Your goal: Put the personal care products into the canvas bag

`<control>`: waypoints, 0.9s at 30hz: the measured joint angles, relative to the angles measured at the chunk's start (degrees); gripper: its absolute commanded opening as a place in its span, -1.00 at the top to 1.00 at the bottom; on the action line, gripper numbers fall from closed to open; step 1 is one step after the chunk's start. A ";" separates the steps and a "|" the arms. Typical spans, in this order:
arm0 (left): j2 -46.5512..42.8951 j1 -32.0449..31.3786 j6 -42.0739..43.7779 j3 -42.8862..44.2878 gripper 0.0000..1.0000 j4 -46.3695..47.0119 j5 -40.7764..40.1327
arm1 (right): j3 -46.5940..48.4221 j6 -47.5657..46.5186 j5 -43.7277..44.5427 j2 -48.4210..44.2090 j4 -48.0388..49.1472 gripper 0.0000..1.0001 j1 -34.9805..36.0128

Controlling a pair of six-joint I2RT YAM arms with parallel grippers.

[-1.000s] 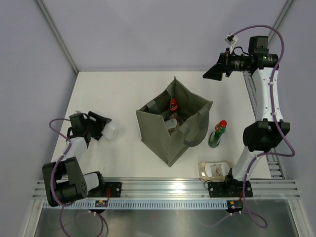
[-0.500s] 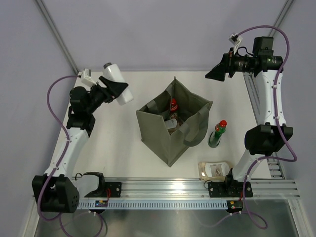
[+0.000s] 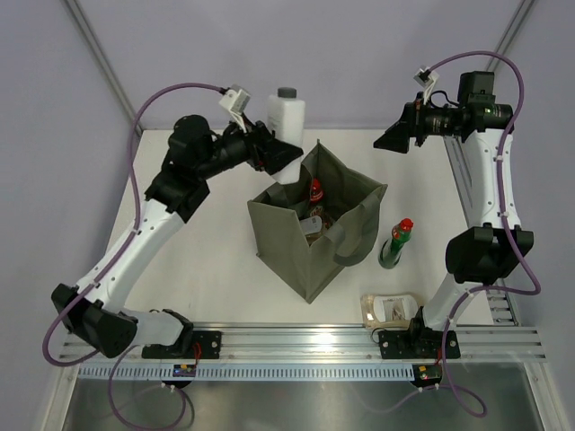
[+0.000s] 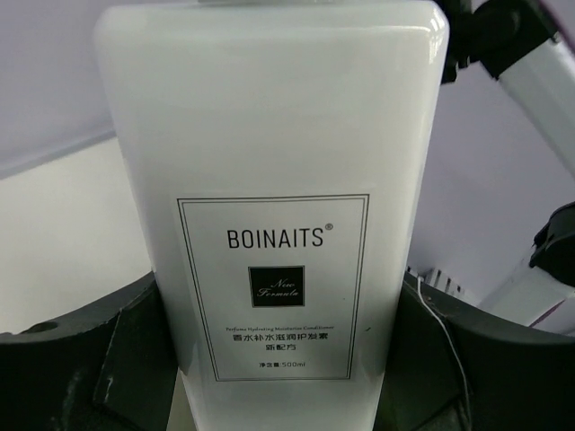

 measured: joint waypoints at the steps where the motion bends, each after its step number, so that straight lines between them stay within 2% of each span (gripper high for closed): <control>1: 1.68 -1.29 1.03 1.09 1.00 -1.33 -0.20 | -0.24 -0.35 0.15 -0.20 -0.28 -0.99 0.00; 7: 10.56 -6.80 5.20 4.26 0.94 -8.90 -1.90 | -2.08 -2.16 0.52 -1.40 -1.68 -0.99 0.00; 11: 13.05 -9.64 7.06 4.44 0.74 -12.94 -3.91 | -3.04 -4.07 1.46 -1.60 -2.43 -0.99 0.00; 12: 13.18 -10.27 7.50 4.44 0.54 -13.62 -4.37 | -3.26 -4.98 1.75 -1.60 -2.91 -0.99 0.00; 14: 13.18 -11.30 8.17 4.46 0.37 -14.14 -4.87 | -3.54 -7.13 2.21 -1.60 -4.39 -0.99 0.00; 15: 13.18 -11.76 8.52 4.57 0.13 -14.14 -5.22 | -3.65 -8.59 2.36 -1.60 -5.31 -0.99 0.00; 18: 13.18 -12.59 9.55 4.59 -0.10 -14.43 -6.45 | -3.98 -12.90 2.73 -1.60 -7.80 -0.99 0.00; 22: 13.16 -12.79 10.62 4.57 -0.53 -15.28 -7.91 | -5.86 -19.19 3.19 -1.95 -11.02 -0.99 -0.02; 24: 13.07 -12.79 11.13 4.59 -0.57 -15.98 -8.57 | -7.26 -21.77 3.69 -2.34 -12.20 -0.99 -0.02; 27: 12.74 -12.81 12.02 4.59 -0.94 -16.50 -9.31 | -8.66 -24.83 4.90 -2.97 -13.29 -0.99 -0.02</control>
